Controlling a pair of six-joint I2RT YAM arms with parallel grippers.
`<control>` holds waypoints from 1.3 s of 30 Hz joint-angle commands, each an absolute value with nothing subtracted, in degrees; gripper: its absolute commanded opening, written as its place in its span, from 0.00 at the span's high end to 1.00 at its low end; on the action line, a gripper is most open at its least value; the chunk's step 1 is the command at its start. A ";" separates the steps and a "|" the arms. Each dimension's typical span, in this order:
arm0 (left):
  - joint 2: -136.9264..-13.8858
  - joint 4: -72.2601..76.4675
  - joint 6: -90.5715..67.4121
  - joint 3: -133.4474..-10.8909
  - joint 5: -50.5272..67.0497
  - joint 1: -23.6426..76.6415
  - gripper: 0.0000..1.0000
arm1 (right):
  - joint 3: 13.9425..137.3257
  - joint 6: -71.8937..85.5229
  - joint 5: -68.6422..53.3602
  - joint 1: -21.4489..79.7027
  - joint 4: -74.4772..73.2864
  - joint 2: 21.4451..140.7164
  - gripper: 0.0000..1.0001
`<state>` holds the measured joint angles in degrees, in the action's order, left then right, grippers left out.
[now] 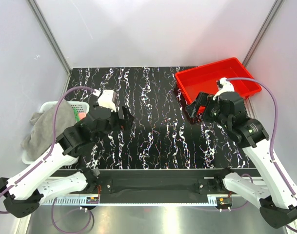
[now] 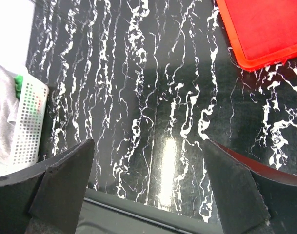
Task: Fold and stack the towels
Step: Grab crumpled towel
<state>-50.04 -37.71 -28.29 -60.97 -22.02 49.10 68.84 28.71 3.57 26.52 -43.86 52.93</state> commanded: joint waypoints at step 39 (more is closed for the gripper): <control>-76.99 -51.84 -20.58 -87.32 -14.24 -11.79 1.00 | 60.73 31.46 -4.84 26.98 -35.25 40.78 0.00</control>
<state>-81.84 -50.65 -23.99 -74.94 -14.79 -17.37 58.02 32.36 -5.54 26.59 -35.68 40.80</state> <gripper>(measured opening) 0.023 0.994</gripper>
